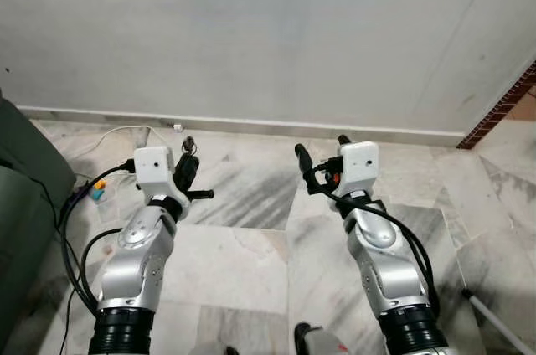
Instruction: Hang keys on a hook
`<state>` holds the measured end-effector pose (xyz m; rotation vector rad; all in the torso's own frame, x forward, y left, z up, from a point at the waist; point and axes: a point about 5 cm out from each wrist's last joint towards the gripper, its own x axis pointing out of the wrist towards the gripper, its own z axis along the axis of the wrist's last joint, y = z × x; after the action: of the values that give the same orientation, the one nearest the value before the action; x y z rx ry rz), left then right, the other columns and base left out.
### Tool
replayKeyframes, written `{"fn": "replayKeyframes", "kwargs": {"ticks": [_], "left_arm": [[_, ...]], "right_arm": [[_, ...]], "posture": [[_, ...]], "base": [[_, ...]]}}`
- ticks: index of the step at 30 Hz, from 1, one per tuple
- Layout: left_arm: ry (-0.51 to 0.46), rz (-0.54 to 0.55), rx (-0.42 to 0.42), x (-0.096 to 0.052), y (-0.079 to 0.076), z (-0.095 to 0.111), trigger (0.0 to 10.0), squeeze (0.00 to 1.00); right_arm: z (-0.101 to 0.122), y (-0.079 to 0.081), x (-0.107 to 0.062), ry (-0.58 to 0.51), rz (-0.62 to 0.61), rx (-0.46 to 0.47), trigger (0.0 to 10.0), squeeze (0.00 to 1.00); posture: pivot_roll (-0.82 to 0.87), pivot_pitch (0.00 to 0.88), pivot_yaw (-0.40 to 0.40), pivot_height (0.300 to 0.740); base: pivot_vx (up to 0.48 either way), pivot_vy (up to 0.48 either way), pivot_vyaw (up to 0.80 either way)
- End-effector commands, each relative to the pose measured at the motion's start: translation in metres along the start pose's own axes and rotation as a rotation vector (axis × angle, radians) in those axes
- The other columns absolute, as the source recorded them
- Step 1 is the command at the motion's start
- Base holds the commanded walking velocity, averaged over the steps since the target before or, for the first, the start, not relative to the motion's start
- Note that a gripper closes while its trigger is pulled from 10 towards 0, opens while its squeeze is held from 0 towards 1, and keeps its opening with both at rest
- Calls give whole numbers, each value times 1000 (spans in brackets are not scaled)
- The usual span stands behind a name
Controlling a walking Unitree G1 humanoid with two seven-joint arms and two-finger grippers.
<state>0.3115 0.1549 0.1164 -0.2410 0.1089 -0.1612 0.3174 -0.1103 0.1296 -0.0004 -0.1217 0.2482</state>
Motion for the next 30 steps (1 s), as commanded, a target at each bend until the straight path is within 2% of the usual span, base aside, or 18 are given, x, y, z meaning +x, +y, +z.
{"fn": "replayKeyframes", "kwargs": {"ticks": [1, 23, 30], "left_arm": [[2, 20, 1, -3, 8, 0, 10000, 0], [3, 10, -11, -3, 8, 2, 10000, 0], [6, 7, -11, -3, 8, 2, 10000, 0]], "right_arm": [[-1, 10, 0, -4, 28, 18, 10000, 0], [-1, 10, 1, -7, 29, 23, 10000, 0], [-1, 10, 0, -3, 28, 22, 10000, 0]], "posture": [[-25, 188, 47, 740], [-22, 193, 50, 740], [-24, 194, 50, 740]], "base": [[364, 0, 0], [370, 0, 0], [369, 0, -693]]}}
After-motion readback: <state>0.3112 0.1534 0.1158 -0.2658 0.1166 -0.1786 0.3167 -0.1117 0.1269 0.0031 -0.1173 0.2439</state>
